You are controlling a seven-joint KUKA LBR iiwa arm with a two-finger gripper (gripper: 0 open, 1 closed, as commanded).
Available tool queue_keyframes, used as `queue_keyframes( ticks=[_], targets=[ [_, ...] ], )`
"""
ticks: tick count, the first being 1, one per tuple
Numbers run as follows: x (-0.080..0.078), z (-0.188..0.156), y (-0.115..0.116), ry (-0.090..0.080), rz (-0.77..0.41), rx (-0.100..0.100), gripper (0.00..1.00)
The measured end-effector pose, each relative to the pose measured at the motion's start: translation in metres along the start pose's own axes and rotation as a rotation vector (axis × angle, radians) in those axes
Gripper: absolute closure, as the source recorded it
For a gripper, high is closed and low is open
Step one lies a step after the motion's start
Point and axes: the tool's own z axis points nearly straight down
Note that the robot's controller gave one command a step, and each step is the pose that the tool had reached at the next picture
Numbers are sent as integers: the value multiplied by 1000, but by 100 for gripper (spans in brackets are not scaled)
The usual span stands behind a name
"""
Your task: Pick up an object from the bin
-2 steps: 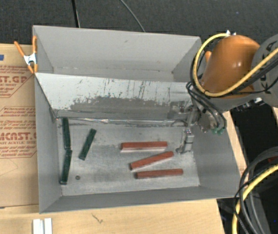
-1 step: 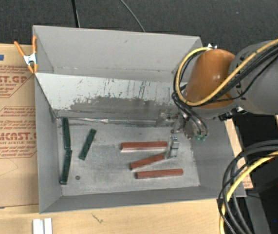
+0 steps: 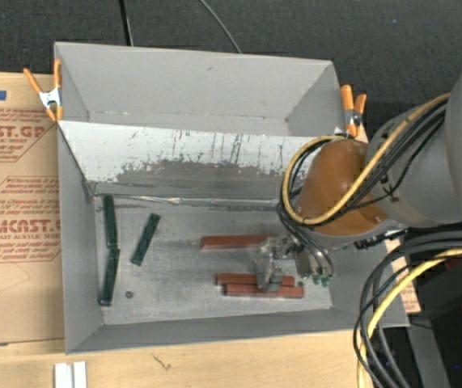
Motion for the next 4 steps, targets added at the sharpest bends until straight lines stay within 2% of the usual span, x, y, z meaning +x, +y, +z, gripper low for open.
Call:
queue_keyframes(
  ticks=[1,2,4],
  targets=[
    [0,0,0,0,0,0,0],
    [0,0,0,0,0,1,100],
    [0,-1,0,0,0,1,100]
  ],
)
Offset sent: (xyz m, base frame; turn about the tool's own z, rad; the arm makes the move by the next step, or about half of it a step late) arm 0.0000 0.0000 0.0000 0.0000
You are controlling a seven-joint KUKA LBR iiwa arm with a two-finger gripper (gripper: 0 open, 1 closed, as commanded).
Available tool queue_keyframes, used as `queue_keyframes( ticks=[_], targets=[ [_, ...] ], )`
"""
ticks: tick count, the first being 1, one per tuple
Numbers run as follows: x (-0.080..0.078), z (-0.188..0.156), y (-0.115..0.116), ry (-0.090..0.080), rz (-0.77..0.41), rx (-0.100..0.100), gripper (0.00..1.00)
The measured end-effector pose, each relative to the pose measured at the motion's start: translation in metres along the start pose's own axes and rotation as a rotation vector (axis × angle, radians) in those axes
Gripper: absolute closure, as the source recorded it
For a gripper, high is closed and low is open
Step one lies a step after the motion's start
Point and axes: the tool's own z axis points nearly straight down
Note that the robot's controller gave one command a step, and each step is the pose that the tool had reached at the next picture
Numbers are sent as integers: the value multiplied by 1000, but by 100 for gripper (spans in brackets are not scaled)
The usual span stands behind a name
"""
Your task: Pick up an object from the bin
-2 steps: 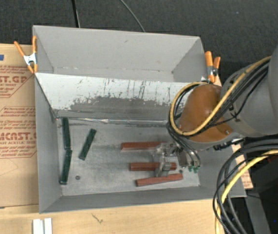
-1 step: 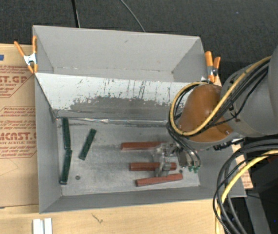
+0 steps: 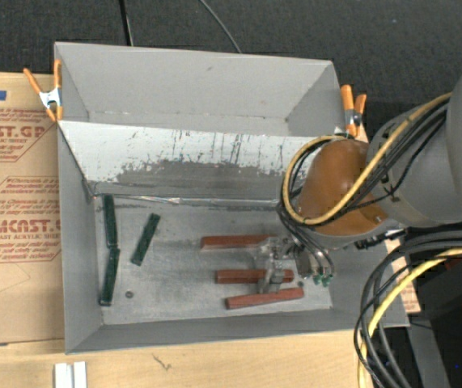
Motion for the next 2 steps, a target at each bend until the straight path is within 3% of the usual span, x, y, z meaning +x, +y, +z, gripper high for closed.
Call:
queue_keyframes(
  ticks=[1,2],
  targets=[
    [-22,-117,-21,-3,62,0,100],
    [-22,-117,-21,-2,63,0,100]
  ],
)
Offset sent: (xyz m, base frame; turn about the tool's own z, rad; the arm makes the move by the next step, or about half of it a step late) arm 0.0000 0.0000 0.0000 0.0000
